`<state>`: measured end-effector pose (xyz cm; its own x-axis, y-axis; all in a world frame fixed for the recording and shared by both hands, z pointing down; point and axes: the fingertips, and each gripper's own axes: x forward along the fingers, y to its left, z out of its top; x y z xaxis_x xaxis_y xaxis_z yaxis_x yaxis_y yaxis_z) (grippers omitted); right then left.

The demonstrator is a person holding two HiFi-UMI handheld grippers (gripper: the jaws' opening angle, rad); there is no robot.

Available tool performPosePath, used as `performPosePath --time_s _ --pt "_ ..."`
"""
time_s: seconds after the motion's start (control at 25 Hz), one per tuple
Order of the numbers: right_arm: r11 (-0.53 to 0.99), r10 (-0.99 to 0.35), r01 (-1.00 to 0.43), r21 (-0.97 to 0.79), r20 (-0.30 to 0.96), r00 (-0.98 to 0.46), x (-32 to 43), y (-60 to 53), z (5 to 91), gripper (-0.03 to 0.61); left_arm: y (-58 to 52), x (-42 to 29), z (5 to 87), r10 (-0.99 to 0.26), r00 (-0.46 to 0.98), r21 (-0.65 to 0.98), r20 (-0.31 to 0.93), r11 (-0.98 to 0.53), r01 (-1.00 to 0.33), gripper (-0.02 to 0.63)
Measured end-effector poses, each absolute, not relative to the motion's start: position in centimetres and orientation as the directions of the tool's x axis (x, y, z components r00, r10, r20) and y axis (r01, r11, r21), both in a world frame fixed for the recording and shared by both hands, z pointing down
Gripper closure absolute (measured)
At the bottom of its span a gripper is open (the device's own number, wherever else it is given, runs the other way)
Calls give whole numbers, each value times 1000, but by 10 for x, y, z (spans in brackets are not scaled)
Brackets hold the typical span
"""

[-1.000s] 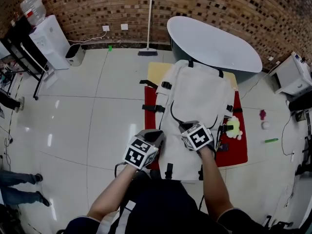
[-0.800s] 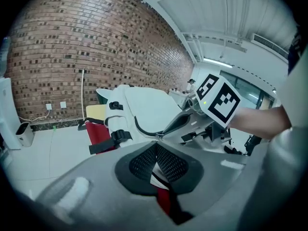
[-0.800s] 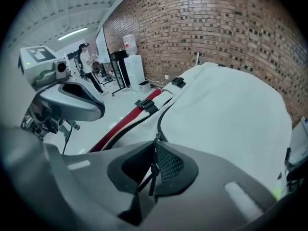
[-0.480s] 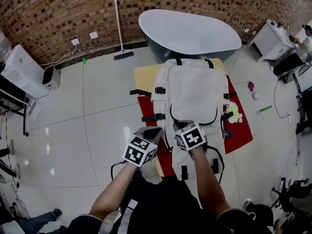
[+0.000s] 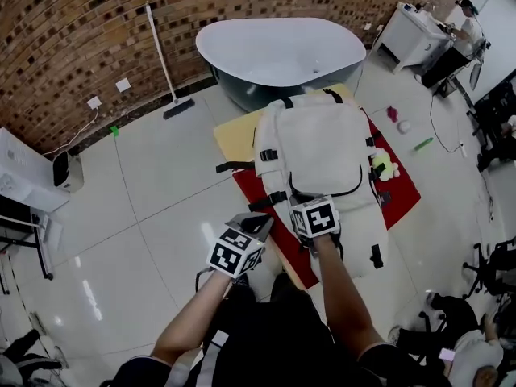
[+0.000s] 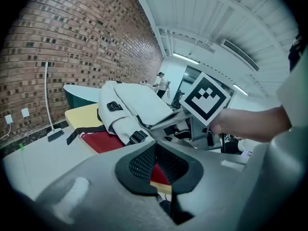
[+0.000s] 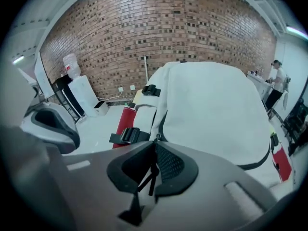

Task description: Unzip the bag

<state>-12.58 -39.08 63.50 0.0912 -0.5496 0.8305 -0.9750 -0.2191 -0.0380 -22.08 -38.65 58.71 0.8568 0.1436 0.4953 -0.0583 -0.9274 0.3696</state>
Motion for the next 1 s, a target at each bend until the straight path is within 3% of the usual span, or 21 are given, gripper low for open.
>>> performPosePath --time_s 0.52,0.72,0.8,0.96,1.0 --pt "-385 -593 -916 -112 791 152 -122 -407 640 524 -382 -233 581 226 851 364 474 -930 45 614" --pt "-384 -659 -915 -128 732 174 -126 -399 617 453 -377 -230 575 230 857 358 462 -932 58 614" --pt "-364 -697 -923 -129 695 178 -127 -393 603 464 -376 -228 570 227 862 353 454 -934 60 614" --pt "-331 -772 -932 -145 610 179 -132 -369 564 571 -365 -225 551 225 881 338 415 -938 80 614" --pt "-318 -787 -935 -155 593 170 -135 -362 555 572 -361 -224 545 219 890 336 401 -938 80 614"
